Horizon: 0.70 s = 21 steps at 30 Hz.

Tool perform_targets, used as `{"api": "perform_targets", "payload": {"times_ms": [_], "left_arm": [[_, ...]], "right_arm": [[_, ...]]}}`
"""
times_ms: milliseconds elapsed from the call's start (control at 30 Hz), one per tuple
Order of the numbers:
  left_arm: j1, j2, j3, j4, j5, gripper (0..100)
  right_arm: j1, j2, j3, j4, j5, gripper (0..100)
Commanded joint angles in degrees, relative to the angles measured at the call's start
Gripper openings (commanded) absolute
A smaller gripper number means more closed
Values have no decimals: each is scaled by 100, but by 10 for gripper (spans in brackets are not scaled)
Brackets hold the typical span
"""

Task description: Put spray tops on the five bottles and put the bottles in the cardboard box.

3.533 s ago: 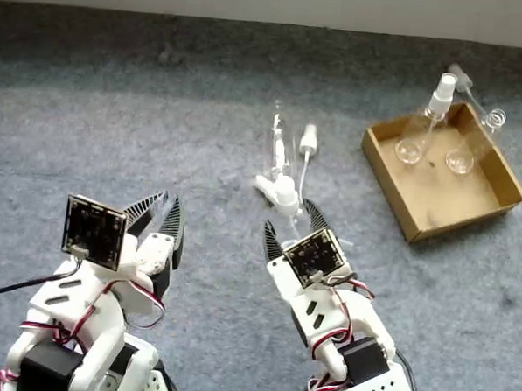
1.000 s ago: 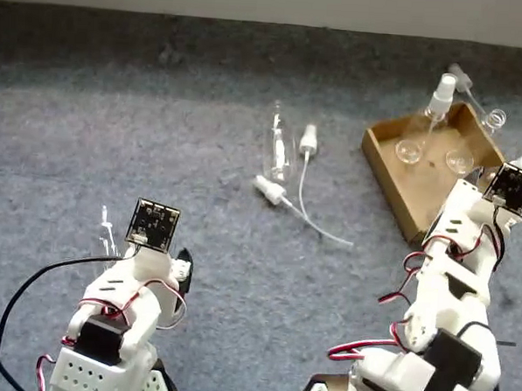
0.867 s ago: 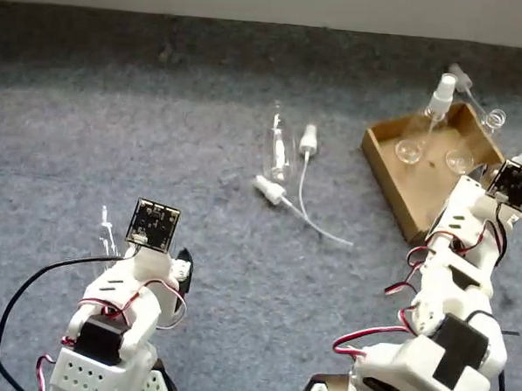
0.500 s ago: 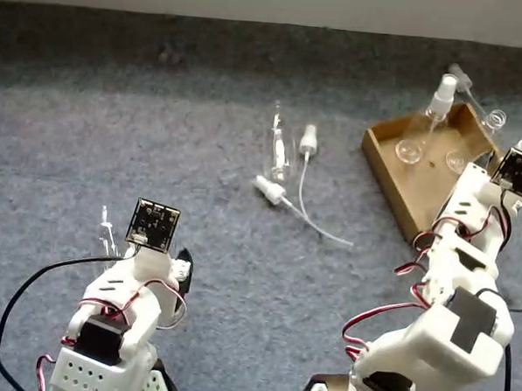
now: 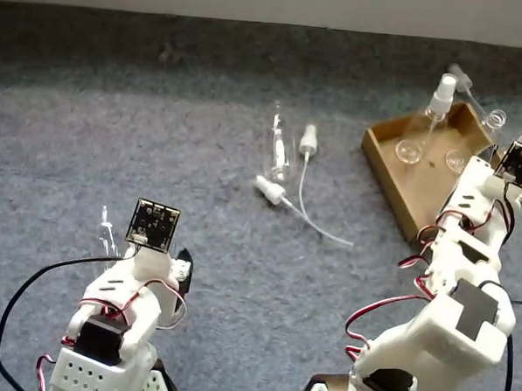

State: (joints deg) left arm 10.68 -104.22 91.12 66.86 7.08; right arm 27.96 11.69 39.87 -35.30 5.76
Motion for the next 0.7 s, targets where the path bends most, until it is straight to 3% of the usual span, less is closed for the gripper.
{"api": "perform_targets", "payload": {"times_ms": [0,667], "left_arm": [[-40,-22,-31,-35,-62,5],[-40,-22,-31,-35,-62,5]], "right_arm": [[-171,-119,-321,-110,-44,163],[-224,-84,-760,-110,-26,163]]}}
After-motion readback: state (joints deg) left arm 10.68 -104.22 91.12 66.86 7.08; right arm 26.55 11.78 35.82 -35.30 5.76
